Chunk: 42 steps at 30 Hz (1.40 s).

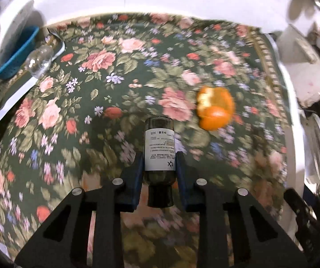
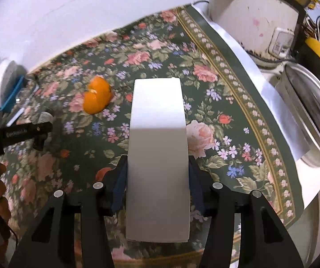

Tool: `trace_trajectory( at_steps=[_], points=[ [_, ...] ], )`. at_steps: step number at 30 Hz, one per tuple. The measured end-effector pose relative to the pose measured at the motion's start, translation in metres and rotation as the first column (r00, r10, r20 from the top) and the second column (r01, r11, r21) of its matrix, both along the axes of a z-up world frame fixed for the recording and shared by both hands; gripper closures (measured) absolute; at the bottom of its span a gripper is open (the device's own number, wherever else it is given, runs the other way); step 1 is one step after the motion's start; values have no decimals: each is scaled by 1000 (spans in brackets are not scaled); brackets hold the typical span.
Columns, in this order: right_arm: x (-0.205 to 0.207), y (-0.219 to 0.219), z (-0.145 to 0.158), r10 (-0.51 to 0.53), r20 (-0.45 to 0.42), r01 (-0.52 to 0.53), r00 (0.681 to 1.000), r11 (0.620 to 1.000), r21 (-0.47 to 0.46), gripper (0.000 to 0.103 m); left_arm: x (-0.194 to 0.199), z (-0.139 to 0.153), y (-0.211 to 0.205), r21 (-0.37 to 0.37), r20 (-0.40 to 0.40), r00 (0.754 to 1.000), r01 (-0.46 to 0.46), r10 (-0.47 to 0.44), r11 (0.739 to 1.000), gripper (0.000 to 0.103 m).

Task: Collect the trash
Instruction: 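Carry the dark bottle and foam block down over the floor bin with both tools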

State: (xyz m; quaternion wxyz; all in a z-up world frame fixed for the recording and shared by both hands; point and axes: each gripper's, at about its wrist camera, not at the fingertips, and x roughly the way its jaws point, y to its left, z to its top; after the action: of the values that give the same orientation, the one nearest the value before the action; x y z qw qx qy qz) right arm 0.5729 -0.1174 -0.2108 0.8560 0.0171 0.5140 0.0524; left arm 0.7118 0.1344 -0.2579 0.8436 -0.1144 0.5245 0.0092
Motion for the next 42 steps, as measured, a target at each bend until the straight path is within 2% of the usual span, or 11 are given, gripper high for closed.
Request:
trace_trajectory(
  at_steps=[5, 11, 19, 27, 34, 42],
  points=[
    [-12, -14, 29, 70, 69, -72, 995, 997, 36, 55, -45, 36, -21, -4, 86, 996, -40, 40, 999, 76],
    [-35, -27, 70, 160, 164, -172, 973, 984, 57, 55, -104, 84, -45, -4, 197, 976, -97, 96, 995, 76],
    [-82, -22, 106, 240, 225, -265, 944, 960, 86, 55, -181, 127, -63, 61, 290, 954, -100, 78, 993, 76],
    [-143, -8, 120, 221, 265, -255, 939, 962, 101, 55, -254, 131, -56, 64, 327, 945, -53, 29, 997, 76],
    [-213, 14, 113, 148, 271, -186, 951, 975, 119, 55, -330, 120, -30, 19, 330, 944, 15, -21, 1000, 76],
    [-292, 41, 105, 89, 272, -125, 958, 985, 118, 55, -405, 106, -10, 19, 310, 949, 49, -52, 999, 76]
  ],
)
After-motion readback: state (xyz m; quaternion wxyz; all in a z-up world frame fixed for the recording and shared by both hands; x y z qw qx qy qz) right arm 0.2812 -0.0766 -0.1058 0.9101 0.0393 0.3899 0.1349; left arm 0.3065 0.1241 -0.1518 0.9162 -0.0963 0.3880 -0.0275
